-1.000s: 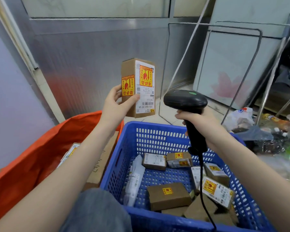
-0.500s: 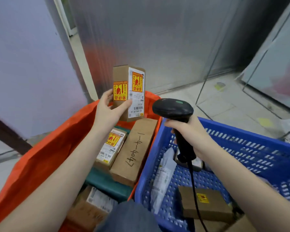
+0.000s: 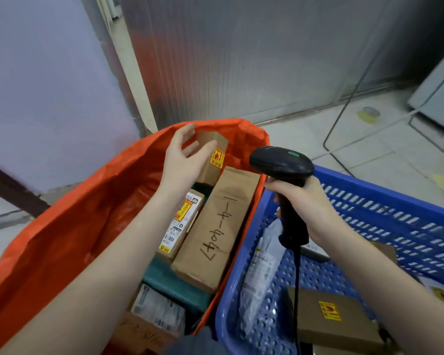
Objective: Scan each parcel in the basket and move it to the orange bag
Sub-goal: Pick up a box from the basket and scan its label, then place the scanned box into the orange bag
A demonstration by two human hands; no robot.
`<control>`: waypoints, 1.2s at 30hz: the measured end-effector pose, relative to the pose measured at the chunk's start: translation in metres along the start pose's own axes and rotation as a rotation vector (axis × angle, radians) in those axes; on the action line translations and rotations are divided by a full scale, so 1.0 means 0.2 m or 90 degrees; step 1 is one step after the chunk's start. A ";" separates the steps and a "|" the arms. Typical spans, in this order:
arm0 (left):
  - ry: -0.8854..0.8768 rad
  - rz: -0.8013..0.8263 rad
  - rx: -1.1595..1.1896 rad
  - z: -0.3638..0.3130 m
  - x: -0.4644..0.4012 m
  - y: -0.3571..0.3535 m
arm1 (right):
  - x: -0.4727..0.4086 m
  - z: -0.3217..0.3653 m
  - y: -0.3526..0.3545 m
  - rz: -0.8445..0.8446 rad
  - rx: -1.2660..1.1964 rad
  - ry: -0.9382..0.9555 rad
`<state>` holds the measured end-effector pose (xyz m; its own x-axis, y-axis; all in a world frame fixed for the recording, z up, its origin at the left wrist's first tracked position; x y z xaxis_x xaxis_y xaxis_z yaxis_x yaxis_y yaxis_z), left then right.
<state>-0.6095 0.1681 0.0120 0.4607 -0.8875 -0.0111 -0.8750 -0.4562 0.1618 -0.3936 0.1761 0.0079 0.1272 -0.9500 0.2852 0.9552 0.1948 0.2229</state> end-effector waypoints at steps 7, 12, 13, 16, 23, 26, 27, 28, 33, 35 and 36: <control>-0.066 0.043 -0.011 -0.27 0.17 -0.16 | 0.18 0.09 0.26 -0.023 -0.032 0.024; -0.106 0.131 0.009 -0.45 0.37 -0.46 | 0.36 0.08 0.58 -0.073 -0.029 0.039; -0.108 0.153 0.014 -0.47 0.41 -0.53 | 0.40 0.07 0.65 -0.083 -0.026 0.040; -0.108 0.213 0.011 -0.50 0.52 -0.74 | 0.50 0.01 0.88 -0.126 -0.017 0.044; -0.093 0.313 -0.003 -0.43 0.73 -1.19 | 0.67 -0.25 1.36 -0.218 -0.024 0.018; -0.077 0.345 -0.020 -0.36 0.79 -1.36 | 0.69 -0.38 1.51 -0.249 -0.031 -0.002; -0.070 0.353 -0.025 -0.33 0.80 -1.41 | 0.69 -0.43 1.55 -0.255 -0.039 -0.009; -0.065 0.360 -0.029 -0.29 0.81 -1.46 | 0.68 -0.49 1.59 -0.261 -0.045 -0.017; -0.026 0.382 -0.095 0.00 0.77 -1.65 | 0.56 -0.75 1.67 -0.293 -0.050 -0.065; -0.011 0.380 -0.139 0.14 0.75 -1.70 | 0.49 -0.87 1.66 -0.292 -0.052 -0.079; -0.002 0.382 -0.156 0.22 0.73 -1.73 | 0.46 -0.93 1.65 -0.287 -0.049 -0.084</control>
<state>-0.2456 0.1939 -0.0888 -0.0979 -0.9841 0.1483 -0.9210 0.1461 0.3612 -0.0177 0.1084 -0.0655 -0.3344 -0.8956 0.2935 0.9251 -0.2526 0.2834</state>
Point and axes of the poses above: each hand's wrist, its own x-axis away from the middle knuckle, its own y-axis out of the back of the hand, z = x × y, the point moved 5 cm from there along -x, towards the middle knuckle
